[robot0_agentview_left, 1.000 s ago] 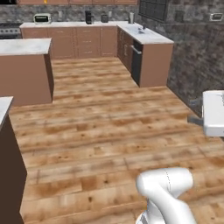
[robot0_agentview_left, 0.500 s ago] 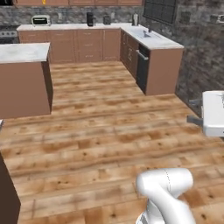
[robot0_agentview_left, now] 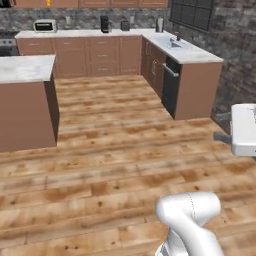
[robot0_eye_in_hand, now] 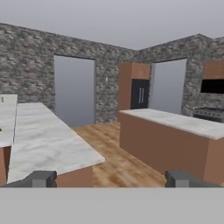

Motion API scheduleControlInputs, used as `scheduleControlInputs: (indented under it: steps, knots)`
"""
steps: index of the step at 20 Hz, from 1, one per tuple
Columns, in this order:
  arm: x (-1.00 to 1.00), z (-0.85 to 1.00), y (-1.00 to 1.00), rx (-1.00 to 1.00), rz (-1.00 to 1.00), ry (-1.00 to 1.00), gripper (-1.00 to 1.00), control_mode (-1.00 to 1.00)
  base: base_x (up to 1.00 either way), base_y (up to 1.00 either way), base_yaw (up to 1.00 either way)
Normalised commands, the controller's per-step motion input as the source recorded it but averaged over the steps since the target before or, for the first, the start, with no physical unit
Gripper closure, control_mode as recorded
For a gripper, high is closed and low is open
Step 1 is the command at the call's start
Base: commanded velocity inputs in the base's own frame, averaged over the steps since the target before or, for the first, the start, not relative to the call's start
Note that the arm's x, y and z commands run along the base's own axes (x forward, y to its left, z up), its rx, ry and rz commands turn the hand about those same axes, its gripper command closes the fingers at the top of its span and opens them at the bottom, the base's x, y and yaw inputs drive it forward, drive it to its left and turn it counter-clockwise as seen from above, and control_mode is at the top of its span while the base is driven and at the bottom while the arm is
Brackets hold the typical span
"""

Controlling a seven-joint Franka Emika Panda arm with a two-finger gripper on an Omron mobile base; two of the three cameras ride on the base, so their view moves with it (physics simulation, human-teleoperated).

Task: Open the cabinet directly in front. Then move the liquor and the cup to the dining counter with the candle on it.

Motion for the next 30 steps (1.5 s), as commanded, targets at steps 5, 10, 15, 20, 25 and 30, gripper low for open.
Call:
scheduleControlInputs:
  steps: [5,10,15,20,25,30]
  knots:
    - [0.0,0.0,0.0,0.0,0.0,0.0,-1.0,1.0,1.0,-0.14,0.0]
    - [0.0,0.0,0.0,0.0,0.0,0.0,-1.0,1.0,1.0,-0.13,0.0]
    - [0.0,0.0,0.0,0.0,0.0,0.0,-1.0,1.0,1.0,-0.16,0.0]
    - [0.0,0.0,0.0,0.0,0.0,0.0,-1.0,1.0,1.0,-0.16,0.0]
    - [0.0,0.0,0.0,0.0,0.0,0.0,-1.0,1.0,1.0,-0.17,0.0]
    - [0.0,0.0,0.0,0.0,0.0,0.0,-1.0,1.0,1.0,-0.17,0.0]
